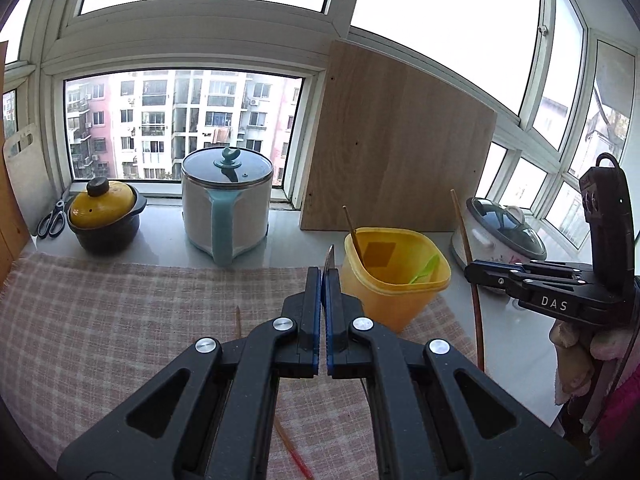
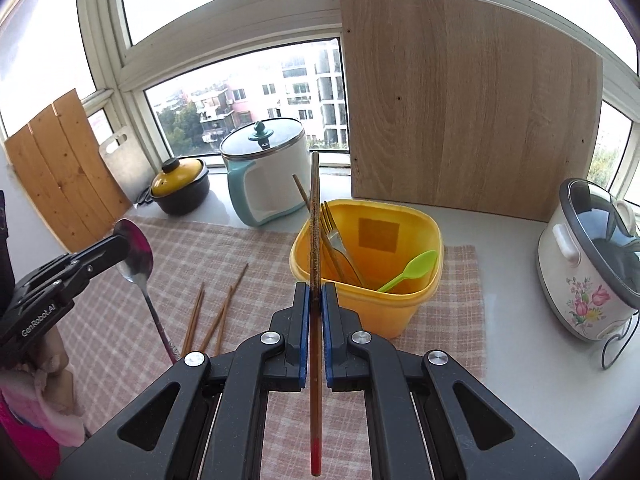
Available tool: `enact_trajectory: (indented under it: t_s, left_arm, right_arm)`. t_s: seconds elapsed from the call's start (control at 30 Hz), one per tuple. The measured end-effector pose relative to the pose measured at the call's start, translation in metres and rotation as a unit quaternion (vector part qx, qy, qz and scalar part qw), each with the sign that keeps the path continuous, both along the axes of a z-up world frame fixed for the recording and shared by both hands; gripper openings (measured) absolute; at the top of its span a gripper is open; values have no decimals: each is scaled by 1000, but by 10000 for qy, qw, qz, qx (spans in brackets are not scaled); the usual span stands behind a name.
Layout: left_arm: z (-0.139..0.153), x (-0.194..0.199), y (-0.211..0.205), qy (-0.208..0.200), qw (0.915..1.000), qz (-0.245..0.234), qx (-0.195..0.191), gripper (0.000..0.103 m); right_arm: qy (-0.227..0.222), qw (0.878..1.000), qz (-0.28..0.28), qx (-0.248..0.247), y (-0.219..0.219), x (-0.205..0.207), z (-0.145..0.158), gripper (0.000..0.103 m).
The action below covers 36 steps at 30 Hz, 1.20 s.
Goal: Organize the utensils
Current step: 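Carry the steel spoon with the left tool while the right tool carries the chopstick to the container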
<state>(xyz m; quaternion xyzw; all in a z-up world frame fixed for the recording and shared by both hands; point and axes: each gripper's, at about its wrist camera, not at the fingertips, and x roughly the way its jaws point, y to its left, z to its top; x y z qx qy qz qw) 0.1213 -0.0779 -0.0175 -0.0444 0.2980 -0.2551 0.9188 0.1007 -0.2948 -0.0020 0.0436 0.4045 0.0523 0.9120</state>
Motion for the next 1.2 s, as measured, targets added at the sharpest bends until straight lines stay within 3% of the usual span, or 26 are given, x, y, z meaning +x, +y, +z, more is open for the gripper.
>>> enact_trajectory:
  t_s: [0.53, 1.2]
  left_arm:
    - [18, 43, -52, -210, 9997, -73, -39, 0]
    - [25, 95, -85, -296, 9995, 104, -71, 0]
  right_arm:
    - [-315, 9993, -207, 76, -39, 27, 23, 4]
    - [-525, 9983, -228, 114, -58, 78, 31, 4]
